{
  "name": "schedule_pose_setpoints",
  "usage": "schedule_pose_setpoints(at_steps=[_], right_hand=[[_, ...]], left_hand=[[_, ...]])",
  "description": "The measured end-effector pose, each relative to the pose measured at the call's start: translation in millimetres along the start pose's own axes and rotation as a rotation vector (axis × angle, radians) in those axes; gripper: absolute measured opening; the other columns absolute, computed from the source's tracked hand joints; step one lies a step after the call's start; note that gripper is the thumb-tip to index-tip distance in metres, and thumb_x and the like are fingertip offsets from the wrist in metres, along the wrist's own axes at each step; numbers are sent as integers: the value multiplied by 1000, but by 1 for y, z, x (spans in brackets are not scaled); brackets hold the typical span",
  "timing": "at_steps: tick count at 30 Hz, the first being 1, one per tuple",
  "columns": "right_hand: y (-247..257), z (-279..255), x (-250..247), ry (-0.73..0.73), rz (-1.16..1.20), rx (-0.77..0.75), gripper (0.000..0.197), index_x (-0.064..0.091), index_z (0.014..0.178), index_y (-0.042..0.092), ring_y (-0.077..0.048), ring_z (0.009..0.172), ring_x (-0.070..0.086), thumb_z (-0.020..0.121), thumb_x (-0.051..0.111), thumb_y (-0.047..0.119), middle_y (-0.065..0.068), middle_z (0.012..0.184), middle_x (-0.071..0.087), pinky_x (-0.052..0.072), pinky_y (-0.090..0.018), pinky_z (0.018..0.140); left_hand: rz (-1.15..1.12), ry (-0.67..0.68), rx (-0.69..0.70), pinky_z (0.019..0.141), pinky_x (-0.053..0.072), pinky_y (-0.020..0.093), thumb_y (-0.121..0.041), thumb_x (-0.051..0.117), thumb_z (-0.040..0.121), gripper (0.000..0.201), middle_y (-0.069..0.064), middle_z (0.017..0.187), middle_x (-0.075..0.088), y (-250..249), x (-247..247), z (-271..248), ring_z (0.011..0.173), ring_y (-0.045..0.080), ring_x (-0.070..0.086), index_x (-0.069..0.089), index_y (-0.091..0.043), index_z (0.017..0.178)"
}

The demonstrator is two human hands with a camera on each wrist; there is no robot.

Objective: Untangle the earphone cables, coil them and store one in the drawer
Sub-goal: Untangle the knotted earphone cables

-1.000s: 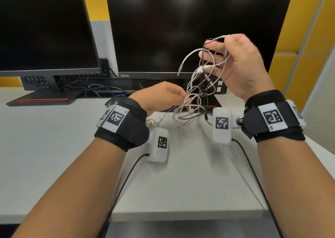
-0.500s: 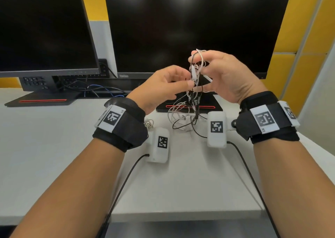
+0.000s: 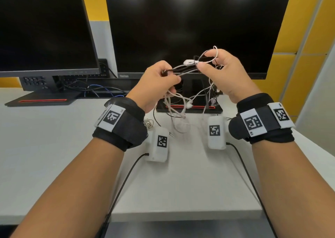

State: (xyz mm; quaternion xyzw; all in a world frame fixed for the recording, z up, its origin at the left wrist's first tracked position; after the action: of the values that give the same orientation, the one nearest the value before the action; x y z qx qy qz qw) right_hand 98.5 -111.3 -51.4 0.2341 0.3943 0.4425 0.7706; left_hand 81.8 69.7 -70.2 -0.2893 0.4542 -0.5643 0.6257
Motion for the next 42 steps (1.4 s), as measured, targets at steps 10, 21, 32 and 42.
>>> schedule_pose_setpoints(at_steps=[10, 21, 32, 42], right_hand=[[-3, 5, -13, -134, -24, -23, 96, 20, 154, 28, -9, 119, 37, 79, 80, 34, -2, 141, 35, 37, -21, 95], [-17, 2, -18, -75, -226, 124, 89, 37, 143, 30, -28, 125, 42, 69, 83, 50, -8, 144, 29, 44, -43, 103], [-32, 2, -28, -125, -220, 258, 71, 36, 143, 22, -21, 108, 48, 84, 73, 37, -12, 143, 34, 40, -28, 82], [-24, 3, -4, 90, -261, 237, 38, 53, 128, 21, -10, 77, 52, 91, 57, 23, -4, 108, 58, 45, -28, 61]], left_hand=[[48, 223, -63, 58, 51, 22, -6, 57, 93, 24, -3, 60, 56, 3, 17, -6, 57, 11, 60, 48, -17, 74], [-292, -245, -33, 58, 49, 23, -8, 50, 93, 14, 0, 74, 60, 0, -22, 0, 67, 12, 64, 53, -14, 80], [-296, -182, -4, 46, 33, 19, -17, 50, 98, 28, -7, 55, 44, -3, -20, 1, 45, 7, 36, 45, -17, 70], [-468, 88, 92, 85, 54, 24, 0, 51, 96, 18, 7, 103, 69, -15, 7, -6, 96, 14, 68, 61, -6, 109]])
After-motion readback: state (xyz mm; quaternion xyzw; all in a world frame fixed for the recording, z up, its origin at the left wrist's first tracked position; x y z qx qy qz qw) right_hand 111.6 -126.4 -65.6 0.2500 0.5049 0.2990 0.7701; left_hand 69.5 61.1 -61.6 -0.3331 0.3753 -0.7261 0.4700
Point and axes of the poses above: each hand's wrist, its own z-axis towards the middle knuckle, its own x-axis out of the palm, y = z × x, the point moved 7 cm from there along z, towards the middle knuckle
